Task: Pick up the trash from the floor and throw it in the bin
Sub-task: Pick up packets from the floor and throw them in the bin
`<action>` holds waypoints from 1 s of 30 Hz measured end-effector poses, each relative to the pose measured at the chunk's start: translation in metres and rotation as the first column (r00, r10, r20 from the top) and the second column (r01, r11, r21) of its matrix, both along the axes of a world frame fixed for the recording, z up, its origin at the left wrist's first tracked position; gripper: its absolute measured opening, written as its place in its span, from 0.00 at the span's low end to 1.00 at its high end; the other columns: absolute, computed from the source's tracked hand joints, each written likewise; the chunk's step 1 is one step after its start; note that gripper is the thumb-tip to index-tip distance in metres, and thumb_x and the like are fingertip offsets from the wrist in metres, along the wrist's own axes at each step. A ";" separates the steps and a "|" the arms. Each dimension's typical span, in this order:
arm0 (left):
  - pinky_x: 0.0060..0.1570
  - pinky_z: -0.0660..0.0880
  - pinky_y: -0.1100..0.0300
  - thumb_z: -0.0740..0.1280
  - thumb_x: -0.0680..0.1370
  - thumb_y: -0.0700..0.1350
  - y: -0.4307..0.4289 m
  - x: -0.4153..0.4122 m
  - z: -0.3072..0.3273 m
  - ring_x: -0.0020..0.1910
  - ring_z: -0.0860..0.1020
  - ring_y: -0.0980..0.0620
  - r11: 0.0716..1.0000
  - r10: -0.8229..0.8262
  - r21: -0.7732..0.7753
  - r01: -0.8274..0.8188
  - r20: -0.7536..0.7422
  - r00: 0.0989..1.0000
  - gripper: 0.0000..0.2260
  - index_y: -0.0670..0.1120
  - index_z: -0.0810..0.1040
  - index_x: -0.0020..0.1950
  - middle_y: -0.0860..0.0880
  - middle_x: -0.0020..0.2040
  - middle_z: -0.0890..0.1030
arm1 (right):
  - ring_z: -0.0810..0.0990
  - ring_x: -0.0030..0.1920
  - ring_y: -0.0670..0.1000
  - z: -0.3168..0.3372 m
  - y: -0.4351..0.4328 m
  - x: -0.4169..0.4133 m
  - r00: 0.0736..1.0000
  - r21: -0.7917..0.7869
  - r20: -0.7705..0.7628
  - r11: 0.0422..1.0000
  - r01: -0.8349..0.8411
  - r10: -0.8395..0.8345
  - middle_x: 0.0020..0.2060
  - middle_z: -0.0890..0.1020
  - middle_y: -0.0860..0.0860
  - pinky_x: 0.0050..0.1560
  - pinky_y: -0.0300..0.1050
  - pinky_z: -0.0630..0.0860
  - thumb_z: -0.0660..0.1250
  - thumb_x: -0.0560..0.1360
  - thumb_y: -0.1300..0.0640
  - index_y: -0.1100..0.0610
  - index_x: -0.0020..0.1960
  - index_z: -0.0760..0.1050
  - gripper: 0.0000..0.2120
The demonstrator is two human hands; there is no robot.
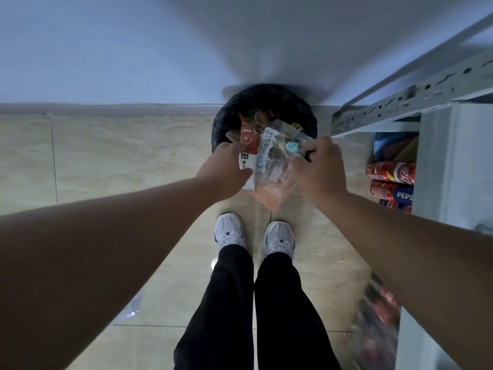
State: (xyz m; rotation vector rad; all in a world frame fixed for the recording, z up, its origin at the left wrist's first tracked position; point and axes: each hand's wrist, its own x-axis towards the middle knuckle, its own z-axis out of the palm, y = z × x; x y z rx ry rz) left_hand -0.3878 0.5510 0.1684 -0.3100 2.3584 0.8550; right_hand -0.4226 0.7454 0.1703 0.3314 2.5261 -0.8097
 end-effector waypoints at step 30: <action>0.63 0.74 0.47 0.66 0.76 0.51 -0.012 0.023 -0.008 0.68 0.72 0.43 0.974 -0.167 -0.151 0.169 0.022 0.986 0.25 0.49 0.70 0.74 0.47 0.72 0.72 | 0.79 0.55 0.59 -0.009 -0.039 -0.025 0.725 0.098 0.280 0.733 -0.673 0.629 0.57 0.80 0.56 0.46 0.48 0.73 0.65 0.75 0.46 0.55 0.62 0.74 0.19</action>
